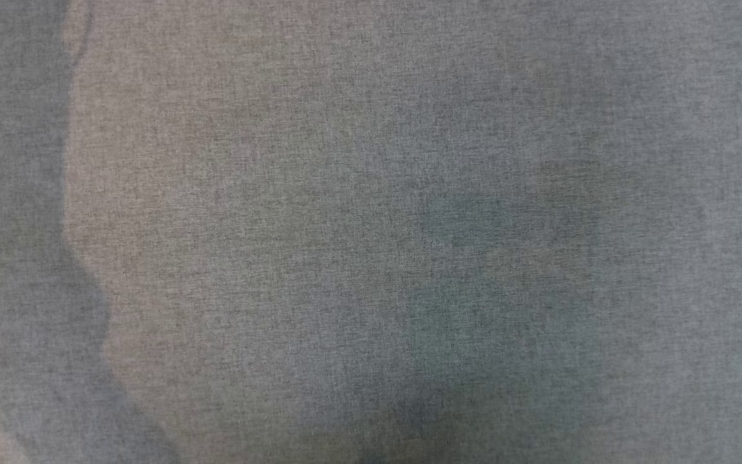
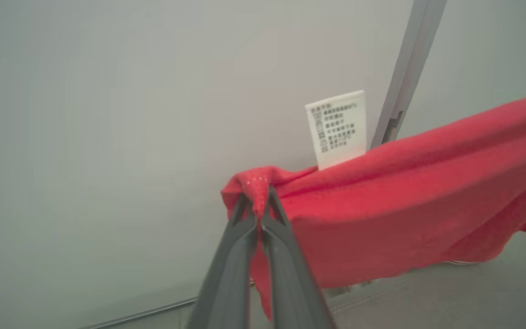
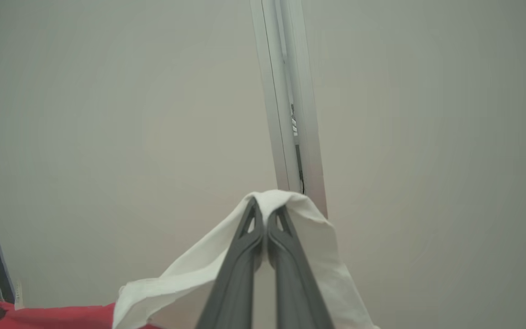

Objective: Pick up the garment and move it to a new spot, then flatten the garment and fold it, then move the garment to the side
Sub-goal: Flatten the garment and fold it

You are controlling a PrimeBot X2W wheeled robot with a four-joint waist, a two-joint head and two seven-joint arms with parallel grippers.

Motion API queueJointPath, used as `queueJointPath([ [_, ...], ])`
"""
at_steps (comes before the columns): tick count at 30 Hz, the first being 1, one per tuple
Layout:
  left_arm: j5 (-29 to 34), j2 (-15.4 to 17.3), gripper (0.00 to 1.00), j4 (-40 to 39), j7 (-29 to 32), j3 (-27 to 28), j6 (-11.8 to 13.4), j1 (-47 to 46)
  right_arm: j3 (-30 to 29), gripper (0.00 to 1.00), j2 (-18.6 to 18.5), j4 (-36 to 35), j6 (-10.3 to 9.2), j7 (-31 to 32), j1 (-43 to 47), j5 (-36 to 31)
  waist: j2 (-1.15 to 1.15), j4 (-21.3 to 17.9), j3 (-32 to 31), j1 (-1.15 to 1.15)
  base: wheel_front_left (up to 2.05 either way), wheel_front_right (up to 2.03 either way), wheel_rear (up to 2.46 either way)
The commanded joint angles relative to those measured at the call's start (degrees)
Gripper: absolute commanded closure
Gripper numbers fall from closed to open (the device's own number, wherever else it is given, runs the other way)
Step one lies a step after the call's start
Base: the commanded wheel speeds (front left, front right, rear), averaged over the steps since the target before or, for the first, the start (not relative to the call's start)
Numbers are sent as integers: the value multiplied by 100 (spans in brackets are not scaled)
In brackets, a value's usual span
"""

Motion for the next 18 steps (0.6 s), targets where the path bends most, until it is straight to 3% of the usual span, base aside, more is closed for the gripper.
queueJointPath([
  [1,-269,103,100,-130,88,-185,4,250,149,100,-87,-55,0,-31,283,109,0,-5,-47,0,0,0,0],
  [11,-1434,897,100,-962,649,-1260,4,1730,1329,100,-620,-783,0,144,2014,683,0,-75,-881,0,0,0,0],
  [18,-2178,1315,100,-1587,994,-1834,3,2846,2052,100,-1180,-1611,0,1074,3386,1362,0,-117,-1781,0,0,0,0],
])
